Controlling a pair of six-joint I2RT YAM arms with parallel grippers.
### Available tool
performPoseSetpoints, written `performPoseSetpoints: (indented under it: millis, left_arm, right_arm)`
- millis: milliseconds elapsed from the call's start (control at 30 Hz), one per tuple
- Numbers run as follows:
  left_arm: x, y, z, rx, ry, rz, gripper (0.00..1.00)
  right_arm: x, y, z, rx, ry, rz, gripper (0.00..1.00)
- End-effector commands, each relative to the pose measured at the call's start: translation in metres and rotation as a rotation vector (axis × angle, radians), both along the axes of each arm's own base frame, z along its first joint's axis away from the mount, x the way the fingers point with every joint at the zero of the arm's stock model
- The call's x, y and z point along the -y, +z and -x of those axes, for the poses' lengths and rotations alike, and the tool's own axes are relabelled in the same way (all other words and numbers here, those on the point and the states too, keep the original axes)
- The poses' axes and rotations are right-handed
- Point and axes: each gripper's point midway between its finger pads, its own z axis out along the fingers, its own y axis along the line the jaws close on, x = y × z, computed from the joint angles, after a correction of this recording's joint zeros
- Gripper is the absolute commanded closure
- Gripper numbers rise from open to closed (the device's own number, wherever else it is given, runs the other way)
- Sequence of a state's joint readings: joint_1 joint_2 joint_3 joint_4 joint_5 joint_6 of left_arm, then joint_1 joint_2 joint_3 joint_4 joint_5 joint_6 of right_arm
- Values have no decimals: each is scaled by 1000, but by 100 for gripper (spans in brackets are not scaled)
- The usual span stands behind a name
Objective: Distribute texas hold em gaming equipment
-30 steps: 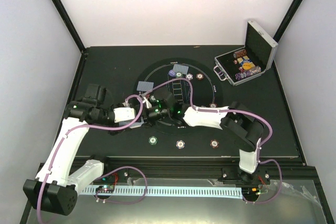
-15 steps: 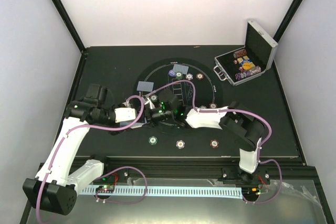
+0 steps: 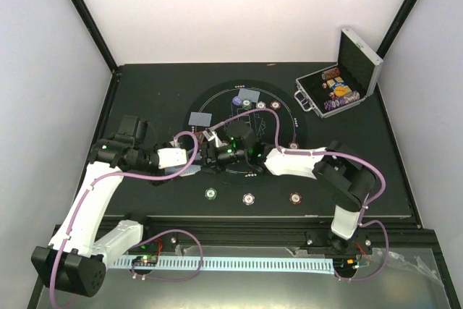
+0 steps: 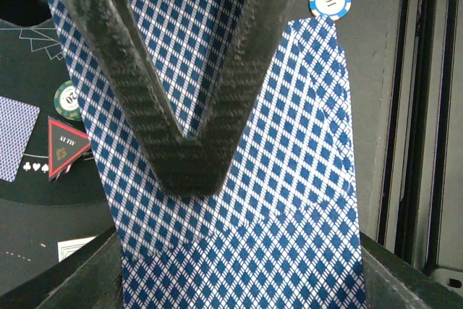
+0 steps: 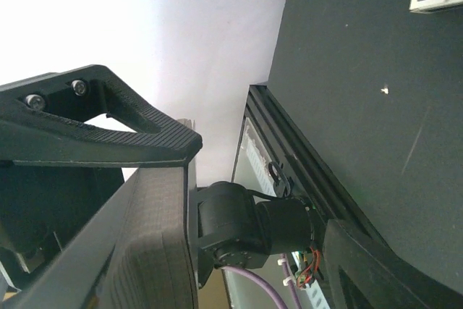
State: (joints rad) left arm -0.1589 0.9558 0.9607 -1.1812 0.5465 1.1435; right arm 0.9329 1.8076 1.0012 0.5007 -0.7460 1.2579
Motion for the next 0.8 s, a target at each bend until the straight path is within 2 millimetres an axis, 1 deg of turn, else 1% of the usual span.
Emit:
performPoseSetpoints:
  millis: [0, 100, 167, 233, 400, 500, 567, 667, 767]
  left_arm:
    - [6, 17, -3, 55, -16, 44, 98]
    - [5, 15, -4, 54, -13, 38, 98]
    - [5, 13, -4, 51, -12, 36, 98]
    - [5, 13, -4, 51, -12, 37, 98]
    - [4, 12, -4, 51, -11, 32, 98]
    - [3, 11, -4, 48, -9, 28, 98]
    - [3, 10, -3, 46, -7, 24, 98]
    - [1, 9, -3, 45, -5, 14, 98]
    - [1, 9, -3, 45, -5, 10, 98]
  right_arm:
    - [11, 5, -8, -6, -33, 58, 29]
    - [14, 22, -8, 25, -26, 40, 27]
    - [17, 26, -7, 28, -26, 37, 27]
    - [20, 27, -6, 26, -28, 33, 27]
    - [24, 29, -4, 28, -35, 23, 32]
    - [26, 28, -6, 29, -39, 34, 35]
    - [32, 30, -9, 33, -50, 31, 36]
    - [40, 30, -14, 38, -70, 37, 40]
    - [47, 31, -16, 47, -80, 43, 46]
